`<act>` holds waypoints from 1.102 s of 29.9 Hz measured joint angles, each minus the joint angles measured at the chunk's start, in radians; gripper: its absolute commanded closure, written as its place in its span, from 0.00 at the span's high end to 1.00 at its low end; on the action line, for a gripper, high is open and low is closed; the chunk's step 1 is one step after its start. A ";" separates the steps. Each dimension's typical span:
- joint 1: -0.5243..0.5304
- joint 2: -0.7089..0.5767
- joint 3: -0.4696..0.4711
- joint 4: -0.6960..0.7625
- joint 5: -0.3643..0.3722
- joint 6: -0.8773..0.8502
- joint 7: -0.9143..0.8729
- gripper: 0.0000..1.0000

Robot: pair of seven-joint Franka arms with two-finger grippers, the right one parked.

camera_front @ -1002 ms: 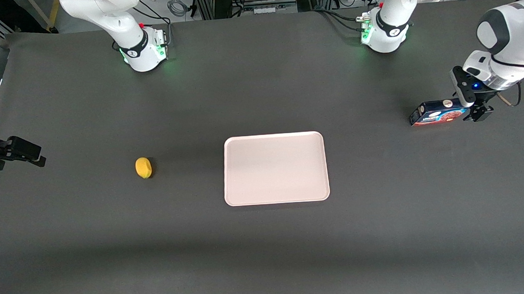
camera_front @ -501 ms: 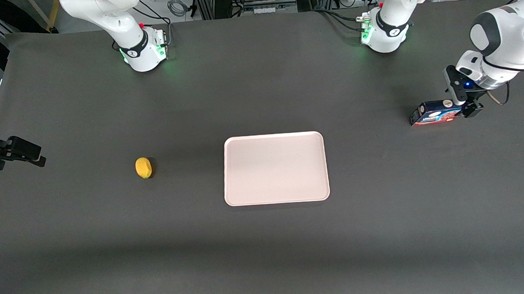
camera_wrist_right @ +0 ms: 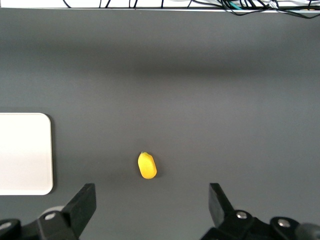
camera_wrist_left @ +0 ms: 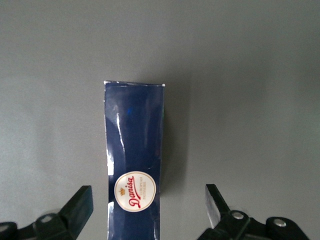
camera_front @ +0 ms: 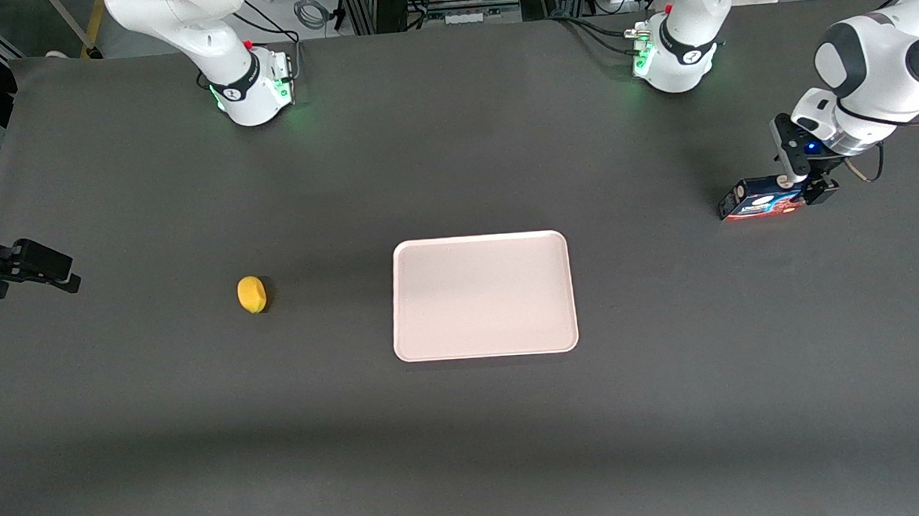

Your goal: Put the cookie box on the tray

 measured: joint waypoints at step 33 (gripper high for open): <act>0.000 0.103 0.000 -0.089 0.000 0.268 0.007 1.00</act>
